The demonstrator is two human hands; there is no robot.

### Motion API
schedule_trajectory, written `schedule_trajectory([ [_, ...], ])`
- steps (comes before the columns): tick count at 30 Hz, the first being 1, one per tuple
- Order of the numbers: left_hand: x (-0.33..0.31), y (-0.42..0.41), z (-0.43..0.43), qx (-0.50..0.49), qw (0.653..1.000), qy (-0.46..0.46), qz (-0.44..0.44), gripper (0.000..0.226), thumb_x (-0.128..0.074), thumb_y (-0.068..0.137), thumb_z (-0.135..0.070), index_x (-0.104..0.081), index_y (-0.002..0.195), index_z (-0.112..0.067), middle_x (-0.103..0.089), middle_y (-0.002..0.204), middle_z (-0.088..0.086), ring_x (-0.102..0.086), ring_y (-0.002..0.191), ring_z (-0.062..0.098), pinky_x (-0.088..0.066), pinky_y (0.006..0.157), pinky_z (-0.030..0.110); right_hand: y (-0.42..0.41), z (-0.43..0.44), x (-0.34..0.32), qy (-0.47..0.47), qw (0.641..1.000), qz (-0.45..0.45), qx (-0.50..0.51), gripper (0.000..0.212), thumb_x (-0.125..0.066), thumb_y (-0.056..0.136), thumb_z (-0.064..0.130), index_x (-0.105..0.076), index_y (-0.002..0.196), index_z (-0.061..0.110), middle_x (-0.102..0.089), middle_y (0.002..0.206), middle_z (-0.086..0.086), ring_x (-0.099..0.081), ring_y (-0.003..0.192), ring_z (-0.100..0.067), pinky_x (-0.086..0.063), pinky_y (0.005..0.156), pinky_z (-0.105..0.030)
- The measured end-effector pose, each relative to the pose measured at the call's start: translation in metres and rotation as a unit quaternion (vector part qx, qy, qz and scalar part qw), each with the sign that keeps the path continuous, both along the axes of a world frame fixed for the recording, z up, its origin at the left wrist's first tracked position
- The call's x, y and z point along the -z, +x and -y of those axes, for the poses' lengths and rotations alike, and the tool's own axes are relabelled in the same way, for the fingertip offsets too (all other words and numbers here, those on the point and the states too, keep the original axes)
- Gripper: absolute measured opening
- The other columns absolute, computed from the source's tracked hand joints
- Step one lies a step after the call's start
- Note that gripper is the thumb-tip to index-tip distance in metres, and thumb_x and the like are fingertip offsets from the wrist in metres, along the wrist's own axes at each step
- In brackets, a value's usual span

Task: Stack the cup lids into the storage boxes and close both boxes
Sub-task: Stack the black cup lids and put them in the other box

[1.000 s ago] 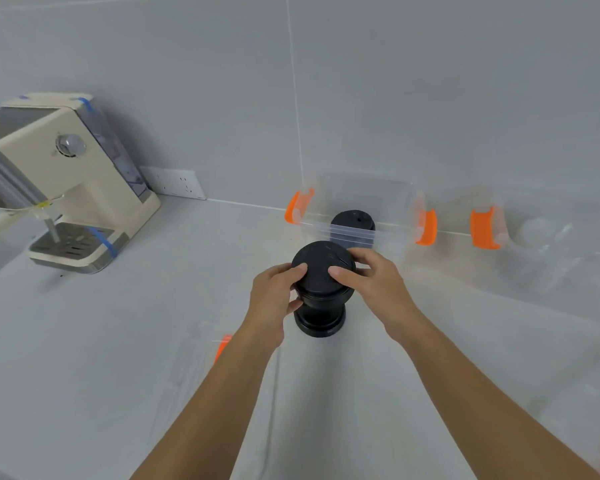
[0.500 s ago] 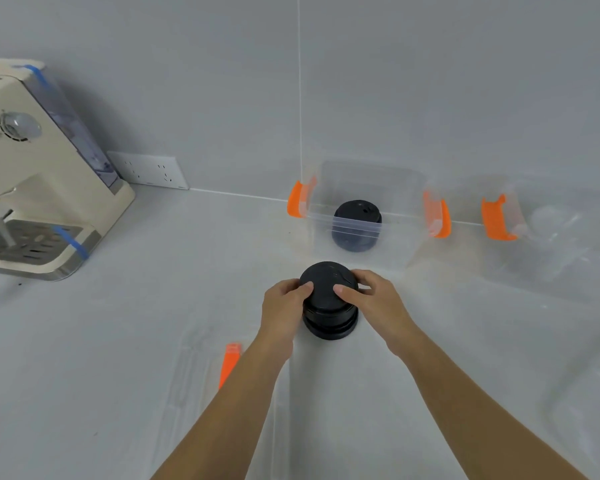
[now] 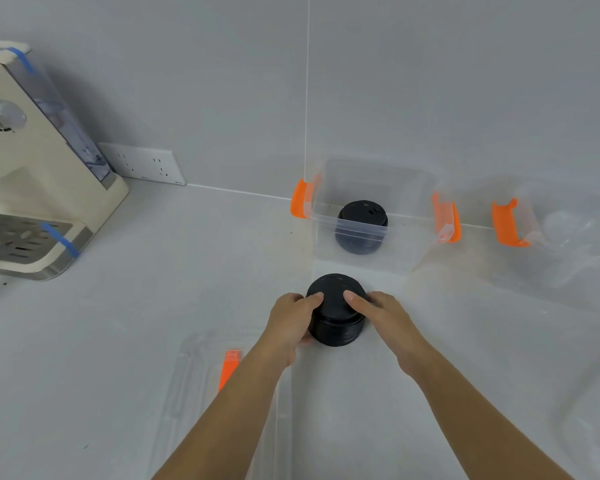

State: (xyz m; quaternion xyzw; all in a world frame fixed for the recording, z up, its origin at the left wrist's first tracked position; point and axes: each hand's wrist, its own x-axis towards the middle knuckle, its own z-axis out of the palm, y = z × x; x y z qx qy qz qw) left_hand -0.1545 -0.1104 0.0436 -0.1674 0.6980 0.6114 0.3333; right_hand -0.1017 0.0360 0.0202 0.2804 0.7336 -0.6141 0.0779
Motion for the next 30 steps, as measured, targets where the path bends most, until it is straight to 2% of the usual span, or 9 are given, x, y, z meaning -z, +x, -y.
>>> schedule_trajectory([
  [2,0.0,0.0,-0.001,0.008,1.0,0.006,0.023,0.035,-0.057,0.09,-0.027,-0.06,0.115,-0.003,-0.062,0.1,0.003,-0.057,0.079,0.011,-0.055,0.087,0.041,0.002,0.001,-0.003,-0.028,0.999,0.022,0.009,0.039,-0.063,0.079,0.053,-0.063,0.091,0.016,-0.042,0.143,-0.003,-0.043,0.128,-0.018,-0.037,0.1,-0.031],
  [4,-0.001,0.0,-0.003,0.005,0.999,0.017,0.042,0.034,-0.058,0.089,-0.029,-0.061,0.115,-0.007,-0.064,0.103,0.003,-0.059,0.081,0.012,-0.056,0.078,0.037,0.003,0.002,-0.005,-0.049,0.998,0.043,0.014,0.041,-0.062,0.081,0.052,-0.059,0.105,0.019,-0.032,0.15,0.002,-0.035,0.135,-0.018,-0.029,0.106,-0.034],
  [8,0.0,0.0,-0.005,-0.01,0.998,0.021,0.05,0.038,-0.061,0.088,-0.029,-0.058,0.119,-0.007,-0.061,0.118,0.007,-0.059,0.09,0.018,-0.056,0.076,0.038,0.001,0.01,-0.002,-0.043,0.998,0.045,0.006,0.06,-0.065,0.071,0.06,-0.061,0.109,0.013,-0.06,0.123,-0.001,-0.055,0.111,-0.016,-0.038,0.084,-0.028],
  [12,0.001,0.002,-0.002,-0.026,0.997,0.04,0.055,0.039,-0.064,0.085,-0.025,-0.058,0.12,-0.008,-0.059,0.123,0.008,-0.056,0.102,0.02,-0.055,0.084,0.043,0.005,0.013,-0.005,-0.046,0.998,0.032,-0.005,0.04,-0.065,0.081,0.046,-0.058,0.106,0.015,-0.063,0.109,0.003,-0.056,0.098,-0.006,-0.039,0.071,-0.019],
  [17,-0.001,0.008,-0.001,-0.04,0.994,0.085,0.055,0.037,-0.062,0.085,-0.025,-0.058,0.119,-0.01,-0.061,0.119,0.006,-0.056,0.099,0.016,-0.054,0.075,0.037,0.008,0.015,-0.011,-0.066,0.998,0.011,0.016,0.043,-0.068,0.08,0.039,-0.052,0.11,0.013,-0.061,0.113,-0.001,-0.058,0.103,-0.012,-0.048,0.088,-0.03],
  [20,-0.004,0.011,0.001,-0.038,0.994,0.093,0.05,0.027,-0.062,0.085,-0.025,-0.063,0.108,-0.012,-0.064,0.111,0.005,-0.058,0.101,0.018,-0.052,0.078,0.036,0.01,0.017,-0.014,-0.098,0.994,-0.007,0.047,0.043,-0.07,0.079,0.034,-0.054,0.112,0.011,-0.063,0.112,-0.003,-0.063,0.1,-0.015,-0.052,0.074,-0.026],
  [25,-0.012,0.014,0.003,-0.03,0.993,0.111,0.012,0.009,-0.062,0.086,-0.021,-0.066,0.086,-0.012,-0.067,0.089,0.002,-0.061,0.088,0.019,-0.048,0.083,0.032,0.014,0.018,-0.023,-0.105,0.992,-0.037,0.062,0.042,-0.071,0.079,0.032,-0.057,0.113,0.011,-0.064,0.111,-0.002,-0.064,0.099,-0.016,-0.054,0.078,-0.029],
  [27,-0.017,0.013,0.002,-0.035,0.992,0.116,-0.02,0.013,-0.062,0.086,-0.021,-0.064,0.09,-0.009,-0.067,0.088,0.002,-0.062,0.087,0.018,-0.048,0.078,0.029,0.013,0.016,-0.031,-0.088,0.994,-0.049,0.053,0.044,-0.071,0.079,0.033,-0.057,0.115,0.012,-0.064,0.112,-0.001,-0.063,0.102,-0.017,-0.054,0.087,-0.036],
  [30,-0.028,0.009,0.0,-0.041,0.99,0.127,-0.053,0.032,-0.063,0.085,-0.027,-0.059,0.109,-0.006,-0.067,0.104,0.005,-0.06,0.103,0.022,-0.05,0.083,0.033,0.01,0.01,-0.052,-0.07,0.994,-0.076,0.044,0.046,-0.07,0.08,0.034,-0.056,0.118,0.012,-0.062,0.115,0.0,-0.061,0.106,-0.019,-0.051,0.094,-0.041],
])
